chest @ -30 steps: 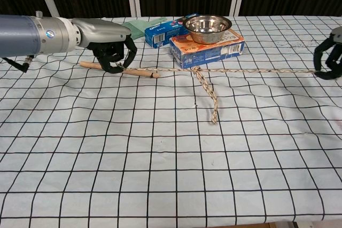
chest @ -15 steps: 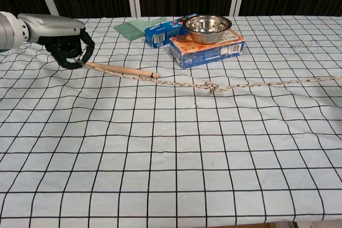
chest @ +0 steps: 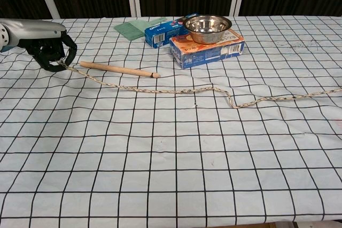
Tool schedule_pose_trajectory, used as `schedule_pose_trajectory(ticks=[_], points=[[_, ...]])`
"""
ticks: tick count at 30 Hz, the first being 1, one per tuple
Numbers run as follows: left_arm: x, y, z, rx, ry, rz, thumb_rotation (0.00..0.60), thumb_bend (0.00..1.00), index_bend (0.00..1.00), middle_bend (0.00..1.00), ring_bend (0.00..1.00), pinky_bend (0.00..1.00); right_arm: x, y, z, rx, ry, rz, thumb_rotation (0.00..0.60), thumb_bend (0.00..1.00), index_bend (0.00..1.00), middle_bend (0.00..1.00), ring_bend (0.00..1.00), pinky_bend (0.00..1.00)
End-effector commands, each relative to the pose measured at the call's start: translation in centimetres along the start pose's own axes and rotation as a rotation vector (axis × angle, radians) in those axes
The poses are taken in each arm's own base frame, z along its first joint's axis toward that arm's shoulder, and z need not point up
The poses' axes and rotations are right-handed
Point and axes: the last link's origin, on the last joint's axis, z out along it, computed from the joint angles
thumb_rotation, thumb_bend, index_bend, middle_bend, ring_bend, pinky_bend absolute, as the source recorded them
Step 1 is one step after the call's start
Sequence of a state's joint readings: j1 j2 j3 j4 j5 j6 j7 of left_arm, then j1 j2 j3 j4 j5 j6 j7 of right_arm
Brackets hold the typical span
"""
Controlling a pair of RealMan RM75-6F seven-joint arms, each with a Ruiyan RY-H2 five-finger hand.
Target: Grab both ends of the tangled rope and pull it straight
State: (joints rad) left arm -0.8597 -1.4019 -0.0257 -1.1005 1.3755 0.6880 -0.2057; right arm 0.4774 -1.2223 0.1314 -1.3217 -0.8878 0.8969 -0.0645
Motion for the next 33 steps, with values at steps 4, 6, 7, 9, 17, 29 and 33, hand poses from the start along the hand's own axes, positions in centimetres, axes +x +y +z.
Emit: schedule_pose_trajectory(ticks=[4,6,7,9,17,29,33], points=[[-0.4,-0.5,-0.1,0.007,-0.010,0.011,0.600,0.44,0.63,0.88,0.81,0.70,-0.1,0.9,0.8,-0.033,-0.002,0.009,0.600,0.45,0.66,0.85,1.00,0.92],[-0.5,-0.7,-0.1,0.012,-0.010,0.008,0.600,0.44,0.63,0.88,0.81,0.70,0.0,1.3,1.0,-0.047,-0.001,0.004,0.600,0.45,0.66,0.85,1.00,0.92],[-0.6,-0.9,-0.1,0.016,-0.010,0.005,0.600,0.44,0.63,0.88,0.81,0.70,0.0,1.5,1.1,-0.058,-0.002,0.004,0.600,0.45,0.66,0.85,1.00,0.92],[-0.7,-1.2,-0.2,0.023,-0.010,0.000,0.600,0.44,0.63,0.88,0.81,0.70,-0.1,2.0,1.4,-0.074,-0.005,0.007,0.600,0.45,0.66,0.85,1.00,0.92],[-2.1,-1.6,-0.4,0.030,-0.036,-0.026,0.600,0.44,0.63,0.88,0.81,0.70,-0.7,3.2,1.9,-0.117,-0.026,0.010,0.600,0.45,0.66,0.85,1.00,0.92],[-4.2,-1.5,-0.2,0.026,-0.075,-0.057,0.600,0.44,0.63,0.88,0.81,0.70,-2.3,4.0,2.5,-0.137,-0.087,0.017,0.600,0.45,0.66,0.85,1.00,0.92],[-5.0,-1.4,0.0,0.024,-0.090,-0.063,0.600,0.44,0.62,0.88,0.81,0.70,-3.1,4.1,2.7,-0.141,-0.101,0.010,0.600,0.45,0.66,0.85,1.00,0.92]])
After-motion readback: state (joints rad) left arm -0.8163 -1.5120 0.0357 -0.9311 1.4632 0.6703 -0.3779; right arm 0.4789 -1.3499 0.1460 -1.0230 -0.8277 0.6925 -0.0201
